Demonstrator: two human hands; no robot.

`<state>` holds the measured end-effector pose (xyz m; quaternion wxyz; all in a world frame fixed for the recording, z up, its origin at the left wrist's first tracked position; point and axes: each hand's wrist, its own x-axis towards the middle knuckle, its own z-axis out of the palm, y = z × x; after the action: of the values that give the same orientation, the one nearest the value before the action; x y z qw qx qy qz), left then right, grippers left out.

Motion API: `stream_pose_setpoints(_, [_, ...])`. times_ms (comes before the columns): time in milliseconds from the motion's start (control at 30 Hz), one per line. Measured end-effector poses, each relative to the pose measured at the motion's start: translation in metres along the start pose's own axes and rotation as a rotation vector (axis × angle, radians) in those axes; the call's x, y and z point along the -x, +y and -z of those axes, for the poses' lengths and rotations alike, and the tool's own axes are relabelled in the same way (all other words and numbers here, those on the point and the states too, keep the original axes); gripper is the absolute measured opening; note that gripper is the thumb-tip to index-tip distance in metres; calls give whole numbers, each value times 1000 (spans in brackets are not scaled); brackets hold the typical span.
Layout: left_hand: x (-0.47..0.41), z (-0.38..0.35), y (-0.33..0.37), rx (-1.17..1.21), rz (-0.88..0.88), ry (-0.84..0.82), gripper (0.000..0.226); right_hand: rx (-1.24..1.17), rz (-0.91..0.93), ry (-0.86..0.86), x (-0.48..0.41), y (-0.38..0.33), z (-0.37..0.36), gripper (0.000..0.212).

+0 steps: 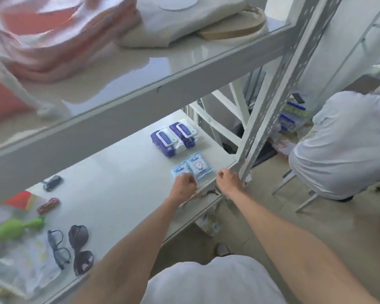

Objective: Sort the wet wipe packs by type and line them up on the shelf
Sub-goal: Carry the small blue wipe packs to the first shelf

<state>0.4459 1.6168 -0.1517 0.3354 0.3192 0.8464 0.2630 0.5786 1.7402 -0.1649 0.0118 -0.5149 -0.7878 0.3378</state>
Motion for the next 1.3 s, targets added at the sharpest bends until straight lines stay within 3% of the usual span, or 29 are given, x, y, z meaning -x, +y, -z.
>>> stream_pose_setpoints(200, [-18,18,-14,89,319,312,22,81,158,-58,-49,-27,-1,23])
stream_pose_setpoints(367, [-47,13,-31,185,517,382,68,128,228,-75,-79,-38,-4,18])
stream_pose_setpoints(500, [-61,6,-28,250,580,423,87,96,197,-152,-102,-47,-16,48])
stream_pose_setpoints(567, [-65,4,-19,242,586,417,79,68,219,-192,-109,-51,-23,53])
stream_pose_setpoints(633, [-66,1,-11,241,574,409,55,56,220,-213,-113,-56,-28,55])
stream_pose_setpoints(833, [-69,3,-10,415,539,454,46,-28,110,-350,-137,-60,-28,53])
stream_pose_setpoints(967, [-65,3,-18,571,581,587,34,-262,48,-385,-141,-59,-17,43])
stream_pose_setpoints(1067, [-61,1,-21,657,617,635,32,-474,63,-518,-134,-62,-17,31])
stream_pose_setpoints(1233, [-62,1,-16,955,531,588,21,-346,208,-530,-106,-78,-36,24])
stream_pose_setpoints(1300, [-54,5,-11,1161,502,527,30,-319,240,-526,-90,-85,-42,28])
